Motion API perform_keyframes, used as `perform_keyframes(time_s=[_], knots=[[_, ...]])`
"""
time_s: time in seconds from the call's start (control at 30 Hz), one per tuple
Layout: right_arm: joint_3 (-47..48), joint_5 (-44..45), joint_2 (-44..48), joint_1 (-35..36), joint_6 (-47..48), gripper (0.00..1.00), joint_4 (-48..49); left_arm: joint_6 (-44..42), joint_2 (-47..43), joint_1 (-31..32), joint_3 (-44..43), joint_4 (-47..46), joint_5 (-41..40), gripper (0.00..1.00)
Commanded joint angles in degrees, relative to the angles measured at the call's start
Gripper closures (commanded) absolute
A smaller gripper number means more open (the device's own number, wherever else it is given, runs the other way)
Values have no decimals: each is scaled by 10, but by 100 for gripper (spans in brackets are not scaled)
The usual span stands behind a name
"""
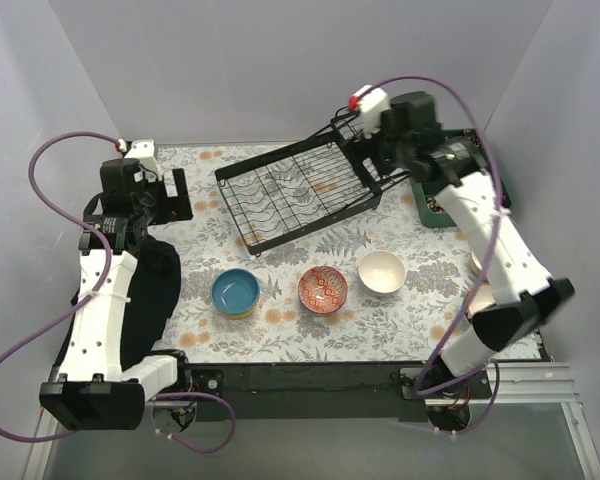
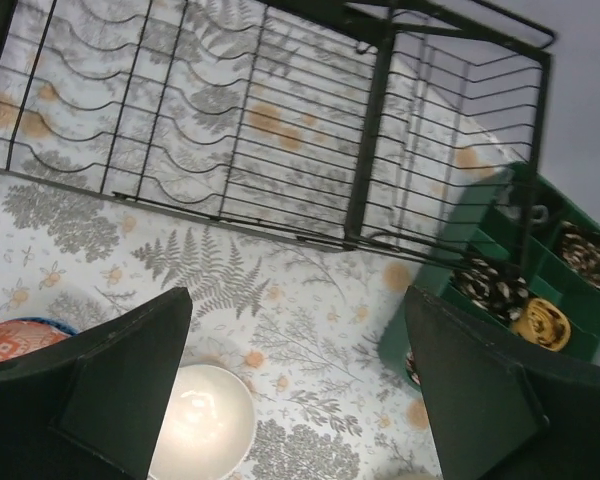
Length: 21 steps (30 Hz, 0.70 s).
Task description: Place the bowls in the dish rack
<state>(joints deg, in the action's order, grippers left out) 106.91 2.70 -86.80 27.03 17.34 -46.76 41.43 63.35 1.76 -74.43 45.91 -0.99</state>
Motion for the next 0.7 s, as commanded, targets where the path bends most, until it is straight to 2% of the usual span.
perform_keyframes(time_s=[0.0,0.1,0.23,0.47,0.67], knots=[[102,65,-122,97,-17,5,-41,-10,25,-60,5,101,-4,2],[148,41,-194,125,-49,6,-43,-20,34,-90,29,108,-26,2],[231,20,-275,157,-76,9,-34,-21,-1,-131,61,98,-23,2],[318,72,-391,227,-121,9,8,-12,-58,-135,94,95,-59,2],[369,47,-476,254,-160,14,26,-4,-96,-135,87,110,-90,2]])
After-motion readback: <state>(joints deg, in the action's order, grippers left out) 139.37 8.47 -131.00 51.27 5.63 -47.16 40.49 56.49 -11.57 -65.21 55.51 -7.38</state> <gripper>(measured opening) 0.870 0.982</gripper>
